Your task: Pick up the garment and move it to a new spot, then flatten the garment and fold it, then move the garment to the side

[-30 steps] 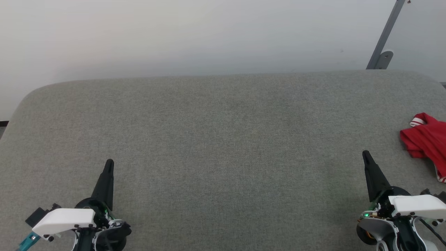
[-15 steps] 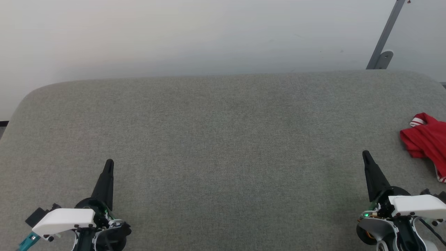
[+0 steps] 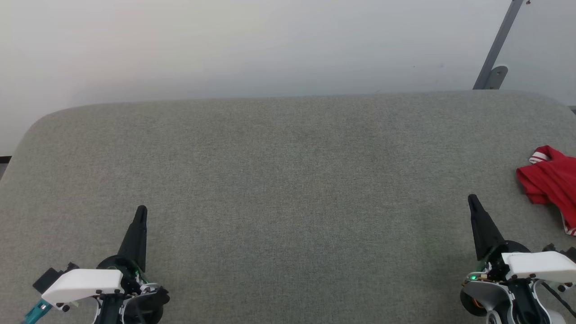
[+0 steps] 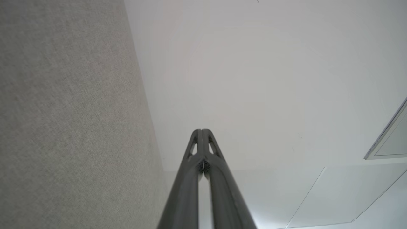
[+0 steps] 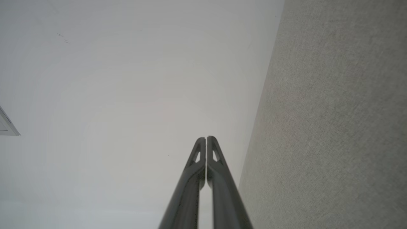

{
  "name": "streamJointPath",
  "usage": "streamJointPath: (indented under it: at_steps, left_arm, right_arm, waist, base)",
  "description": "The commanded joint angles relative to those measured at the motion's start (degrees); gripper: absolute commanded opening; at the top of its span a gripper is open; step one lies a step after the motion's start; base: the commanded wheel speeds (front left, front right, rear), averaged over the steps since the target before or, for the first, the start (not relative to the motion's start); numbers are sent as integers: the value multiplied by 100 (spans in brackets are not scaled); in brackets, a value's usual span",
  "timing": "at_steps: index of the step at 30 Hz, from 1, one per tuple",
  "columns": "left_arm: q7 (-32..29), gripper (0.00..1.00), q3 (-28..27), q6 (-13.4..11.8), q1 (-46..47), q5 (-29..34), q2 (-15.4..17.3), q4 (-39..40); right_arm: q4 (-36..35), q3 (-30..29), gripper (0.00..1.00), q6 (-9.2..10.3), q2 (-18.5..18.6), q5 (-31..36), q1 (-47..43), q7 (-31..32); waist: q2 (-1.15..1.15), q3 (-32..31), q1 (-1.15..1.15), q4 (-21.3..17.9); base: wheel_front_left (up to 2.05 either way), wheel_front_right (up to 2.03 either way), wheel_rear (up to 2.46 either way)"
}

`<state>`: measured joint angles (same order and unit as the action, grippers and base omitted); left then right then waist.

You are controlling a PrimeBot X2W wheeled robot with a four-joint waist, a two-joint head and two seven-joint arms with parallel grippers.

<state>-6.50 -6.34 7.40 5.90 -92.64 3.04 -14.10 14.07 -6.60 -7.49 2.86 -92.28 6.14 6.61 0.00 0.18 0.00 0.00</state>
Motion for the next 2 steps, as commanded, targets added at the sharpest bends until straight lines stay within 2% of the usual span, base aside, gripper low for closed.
streamJointPath:
  at_steps: [1, 2]
  left_arm:
    - [-7, 0, -16, 16, 74, 26, -9, 2]
    - [-7, 0, -17, 16, 74, 27, -8, 2]
  right_arm:
    - [5, 2, 0, 0, -9, -20, 26, 4]
    - [4, 1, 0, 0, -9, -20, 26, 4]
  waist:
    - [0, 0, 0, 0]
    - [0, 0, 0, 0]
  base:
    - [0, 0, 0]
    - [0, 0, 0]
